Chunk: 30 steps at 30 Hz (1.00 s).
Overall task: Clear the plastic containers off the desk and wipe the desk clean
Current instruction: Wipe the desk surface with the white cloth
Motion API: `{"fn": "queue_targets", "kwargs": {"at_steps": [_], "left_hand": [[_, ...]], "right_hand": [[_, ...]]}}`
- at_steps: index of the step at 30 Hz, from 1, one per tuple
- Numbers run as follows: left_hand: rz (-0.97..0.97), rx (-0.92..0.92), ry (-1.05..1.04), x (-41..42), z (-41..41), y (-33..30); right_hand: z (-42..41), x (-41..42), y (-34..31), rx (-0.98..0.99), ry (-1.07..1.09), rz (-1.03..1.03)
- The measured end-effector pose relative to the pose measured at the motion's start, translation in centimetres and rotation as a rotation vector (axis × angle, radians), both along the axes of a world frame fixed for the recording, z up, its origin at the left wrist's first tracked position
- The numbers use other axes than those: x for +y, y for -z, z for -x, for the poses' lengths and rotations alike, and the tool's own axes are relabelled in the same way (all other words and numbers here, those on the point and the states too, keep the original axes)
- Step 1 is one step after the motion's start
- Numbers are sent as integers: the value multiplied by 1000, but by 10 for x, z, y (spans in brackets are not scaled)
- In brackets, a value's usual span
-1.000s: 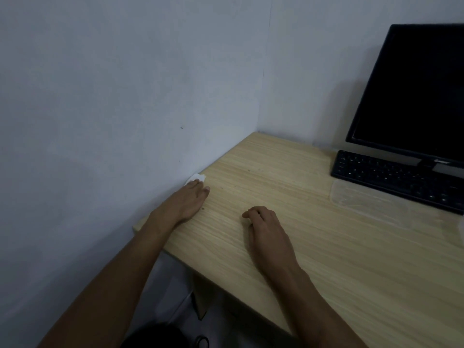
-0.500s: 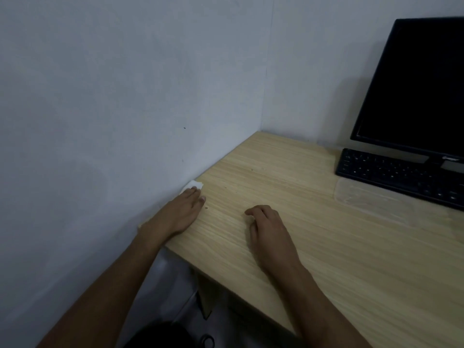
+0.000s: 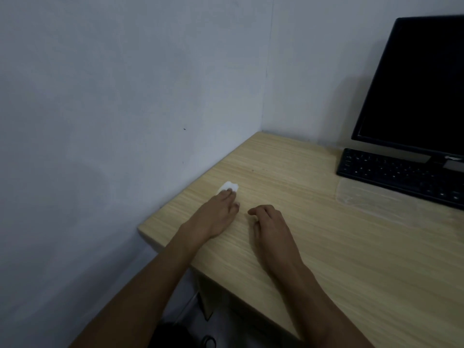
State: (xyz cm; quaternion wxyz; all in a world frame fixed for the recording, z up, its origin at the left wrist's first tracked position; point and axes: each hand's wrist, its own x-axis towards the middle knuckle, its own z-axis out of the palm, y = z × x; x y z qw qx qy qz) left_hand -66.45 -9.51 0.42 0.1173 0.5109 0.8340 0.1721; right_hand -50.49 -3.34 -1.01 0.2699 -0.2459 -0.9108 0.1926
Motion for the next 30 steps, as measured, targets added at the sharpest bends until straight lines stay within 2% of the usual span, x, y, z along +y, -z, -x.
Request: {"fn": "queue_targets", "kwargs": {"at_steps": [8,18,22,30], "left_hand": [[-44,99,60,-58,-53,11],[18,-1,-209,-52,33,2],[100,64,-175,-37,41,-7],[2,41,-176,-12,63,-3]], "right_hand": [[-4,-2,-2,-28,5,16],[-4,-2,-3,-34,-1,33],[-4,-2,-2,-24,-2,42],[-2,-4,-2,-7,6,61]]}}
